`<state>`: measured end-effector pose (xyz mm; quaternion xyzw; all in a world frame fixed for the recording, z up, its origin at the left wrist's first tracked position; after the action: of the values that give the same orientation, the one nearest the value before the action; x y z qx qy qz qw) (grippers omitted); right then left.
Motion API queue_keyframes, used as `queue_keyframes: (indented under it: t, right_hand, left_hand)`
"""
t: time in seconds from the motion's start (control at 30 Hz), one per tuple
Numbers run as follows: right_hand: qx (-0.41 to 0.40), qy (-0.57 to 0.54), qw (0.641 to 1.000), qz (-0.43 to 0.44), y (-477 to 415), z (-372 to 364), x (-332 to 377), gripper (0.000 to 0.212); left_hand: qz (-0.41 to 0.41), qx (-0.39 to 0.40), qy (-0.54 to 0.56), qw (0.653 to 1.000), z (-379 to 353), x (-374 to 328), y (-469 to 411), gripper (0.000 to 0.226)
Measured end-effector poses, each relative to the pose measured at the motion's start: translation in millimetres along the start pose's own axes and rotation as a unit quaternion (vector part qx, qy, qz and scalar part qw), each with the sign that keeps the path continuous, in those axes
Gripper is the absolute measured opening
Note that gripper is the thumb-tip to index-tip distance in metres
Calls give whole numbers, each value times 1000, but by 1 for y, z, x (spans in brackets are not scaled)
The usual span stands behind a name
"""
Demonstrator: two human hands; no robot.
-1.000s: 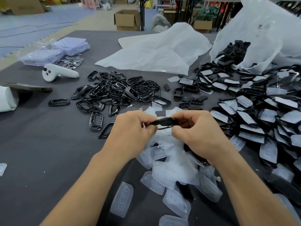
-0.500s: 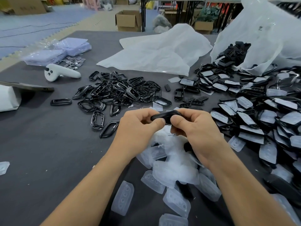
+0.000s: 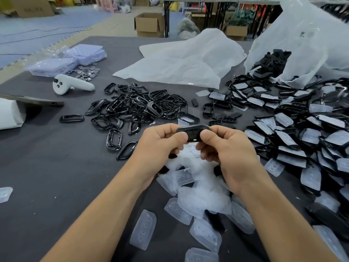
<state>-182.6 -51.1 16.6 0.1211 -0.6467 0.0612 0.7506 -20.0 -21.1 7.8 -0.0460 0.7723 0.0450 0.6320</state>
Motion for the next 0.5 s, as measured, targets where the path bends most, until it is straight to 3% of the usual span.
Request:
queue_keyframes:
  t: [0.13, 0.23, 0.37, 0.5]
  right_hand:
    - [84, -85, 993, -24, 3, -2, 5, 22]
    - [119, -74, 990, -21, 5, -2, 7, 15]
    - [93, -64, 994, -9, 2, -1, 4, 20]
    - [13, -21, 999, 24, -3, 0, 1, 26]
  left_hand:
    - [21, 16, 139, 990, -5, -1, 2, 10]
    - [33, 4, 194, 980, -10, 0, 3, 20]
    - [45, -26, 194, 980, -12, 1, 2, 31]
    - [85, -109, 145, 980, -2, 7, 4, 49]
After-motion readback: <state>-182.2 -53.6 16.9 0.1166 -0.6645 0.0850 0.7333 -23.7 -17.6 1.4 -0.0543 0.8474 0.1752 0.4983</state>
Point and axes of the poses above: each hand's wrist, its own y-axis away from the middle knuckle, its own z-axis out of the back of the hand, x = y × z, the point moved 6 cm from there along -y, towards the middle knuckle, and after that the axes turned 11 degrees about y, right-handed, at the moved point
